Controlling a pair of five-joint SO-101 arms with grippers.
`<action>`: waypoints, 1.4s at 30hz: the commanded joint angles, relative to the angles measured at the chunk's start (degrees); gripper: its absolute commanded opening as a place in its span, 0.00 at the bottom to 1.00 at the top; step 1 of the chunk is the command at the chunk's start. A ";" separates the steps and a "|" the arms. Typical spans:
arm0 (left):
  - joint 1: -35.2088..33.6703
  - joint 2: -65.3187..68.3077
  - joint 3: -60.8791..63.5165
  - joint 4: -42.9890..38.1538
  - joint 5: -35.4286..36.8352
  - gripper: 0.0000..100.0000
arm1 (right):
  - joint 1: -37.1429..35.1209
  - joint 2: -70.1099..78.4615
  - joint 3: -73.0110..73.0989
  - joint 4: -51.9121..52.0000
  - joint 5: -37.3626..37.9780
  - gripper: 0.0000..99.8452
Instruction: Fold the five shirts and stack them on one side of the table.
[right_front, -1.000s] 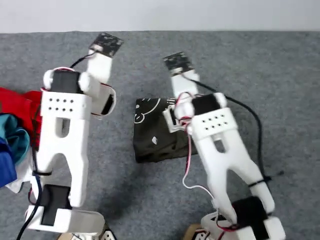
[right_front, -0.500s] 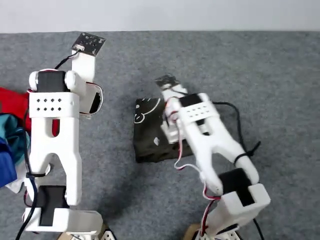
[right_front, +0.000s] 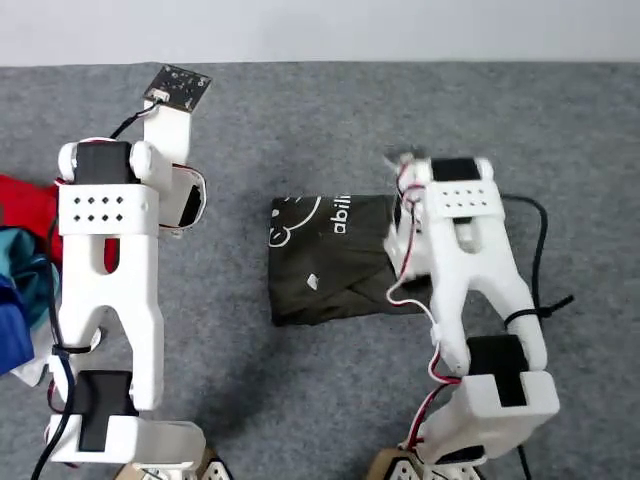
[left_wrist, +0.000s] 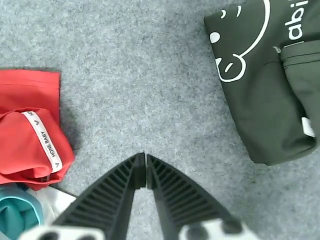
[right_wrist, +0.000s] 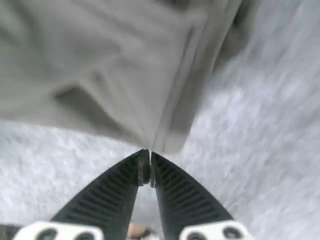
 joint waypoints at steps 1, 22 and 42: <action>-0.26 -1.93 0.04 0.26 -0.62 0.00 | -6.37 0.40 -12.31 -0.40 -1.32 0.01; -10.11 -2.46 -0.04 0.44 -3.43 0.00 | -17.98 25.54 -24.35 -7.25 -2.29 0.01; -11.52 -2.46 -0.04 0.35 -4.04 0.00 | 0.13 8.92 -14.95 9.36 6.77 0.01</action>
